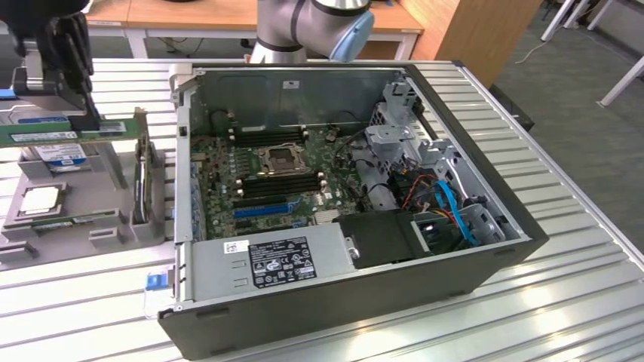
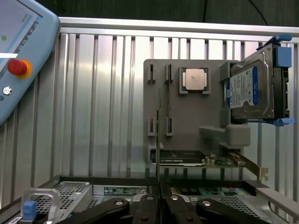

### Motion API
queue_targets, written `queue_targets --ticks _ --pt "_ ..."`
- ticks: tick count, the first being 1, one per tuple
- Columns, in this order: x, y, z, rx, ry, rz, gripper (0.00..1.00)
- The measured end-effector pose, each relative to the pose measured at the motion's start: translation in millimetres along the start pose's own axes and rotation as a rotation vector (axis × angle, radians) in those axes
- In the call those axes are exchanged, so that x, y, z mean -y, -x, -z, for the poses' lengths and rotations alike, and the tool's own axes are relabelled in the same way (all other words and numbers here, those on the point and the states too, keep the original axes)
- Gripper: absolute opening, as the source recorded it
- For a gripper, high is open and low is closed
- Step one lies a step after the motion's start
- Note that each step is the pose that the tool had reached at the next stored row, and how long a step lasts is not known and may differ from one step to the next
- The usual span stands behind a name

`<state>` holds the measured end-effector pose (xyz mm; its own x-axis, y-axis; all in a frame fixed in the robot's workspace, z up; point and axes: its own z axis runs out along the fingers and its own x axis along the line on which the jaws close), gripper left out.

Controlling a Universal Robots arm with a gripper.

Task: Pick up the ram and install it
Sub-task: 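Pick up the ram and move it above insertion slot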

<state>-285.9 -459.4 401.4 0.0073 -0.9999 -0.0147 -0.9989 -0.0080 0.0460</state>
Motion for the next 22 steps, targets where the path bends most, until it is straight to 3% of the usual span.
queue_targets --ticks 9,22 --pt "15.2 -0.1 0.7 0.0000 0.0001 0.000 0.12" --pt "43.5 -0.3 2.0 0.0000 0.0006 0.000 0.12"
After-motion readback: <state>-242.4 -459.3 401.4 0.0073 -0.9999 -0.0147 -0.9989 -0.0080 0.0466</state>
